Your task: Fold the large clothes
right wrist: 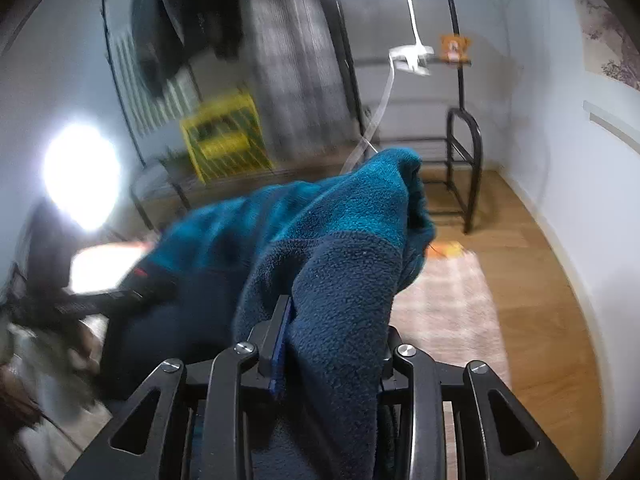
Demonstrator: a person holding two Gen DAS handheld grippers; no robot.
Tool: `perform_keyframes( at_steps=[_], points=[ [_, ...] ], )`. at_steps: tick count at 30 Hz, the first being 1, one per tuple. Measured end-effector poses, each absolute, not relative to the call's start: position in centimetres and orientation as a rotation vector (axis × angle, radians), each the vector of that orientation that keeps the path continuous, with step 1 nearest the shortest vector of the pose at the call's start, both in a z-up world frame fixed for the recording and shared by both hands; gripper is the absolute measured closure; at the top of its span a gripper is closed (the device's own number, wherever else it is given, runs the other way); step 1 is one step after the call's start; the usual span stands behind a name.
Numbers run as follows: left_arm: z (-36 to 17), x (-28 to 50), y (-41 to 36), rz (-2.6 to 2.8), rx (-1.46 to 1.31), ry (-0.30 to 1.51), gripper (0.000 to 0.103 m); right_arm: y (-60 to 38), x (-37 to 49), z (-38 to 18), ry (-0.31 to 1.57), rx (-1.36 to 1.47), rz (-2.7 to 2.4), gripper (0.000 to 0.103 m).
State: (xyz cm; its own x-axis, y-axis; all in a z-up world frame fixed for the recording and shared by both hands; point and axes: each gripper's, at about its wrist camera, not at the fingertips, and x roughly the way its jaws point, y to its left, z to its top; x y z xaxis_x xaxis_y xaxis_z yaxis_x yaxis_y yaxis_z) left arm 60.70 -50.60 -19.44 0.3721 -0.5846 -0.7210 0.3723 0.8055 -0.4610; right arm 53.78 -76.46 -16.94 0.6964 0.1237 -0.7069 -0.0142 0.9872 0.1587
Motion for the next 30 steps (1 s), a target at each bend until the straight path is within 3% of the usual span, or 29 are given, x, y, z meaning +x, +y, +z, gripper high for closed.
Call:
perform_keyframes(
  at_steps=[2, 6, 11, 15, 17, 25, 30],
  points=[
    [-20.3, 61.0, -50.3, -0.61, -0.24, 1.022, 0.074, -77.7, 54.4, -19.2, 0.871, 0.126, 0.0, 0.06],
    [-20.3, 60.9, -50.7, -0.624, -0.17, 1.0, 0.071, -80.6, 53.1, -20.1, 0.87, 0.117, -0.126, 0.037],
    [-19.0, 60.0, -50.0, -0.643, -0.177, 0.997, 0.07, -82.7, 49.2, -17.2, 0.764, 0.192, -0.174, 0.04],
    [-17.6, 57.5, -49.1, -0.664, -0.13, 0.961, 0.07, -80.7, 45.1, -14.2, 0.66, 0.209, -0.054, 0.058],
    [-16.8, 56.3, -48.4, -0.665, -0.118, 0.939, 0.07, -78.8, 43.2, -13.7, 0.647, 0.211, 0.032, 0.061],
    [-14.6, 50.7, -47.4, -0.726, -0.044, 0.889, 0.07, -75.5, 42.1, -18.7, 0.857, 0.129, 0.01, 0.062],
    [-18.7, 50.0, -49.3, -0.729, 0.076, 1.03, 0.07, -78.4, 40.5, -21.7, 0.913, 0.24, -0.137, 0.065]
  ],
)
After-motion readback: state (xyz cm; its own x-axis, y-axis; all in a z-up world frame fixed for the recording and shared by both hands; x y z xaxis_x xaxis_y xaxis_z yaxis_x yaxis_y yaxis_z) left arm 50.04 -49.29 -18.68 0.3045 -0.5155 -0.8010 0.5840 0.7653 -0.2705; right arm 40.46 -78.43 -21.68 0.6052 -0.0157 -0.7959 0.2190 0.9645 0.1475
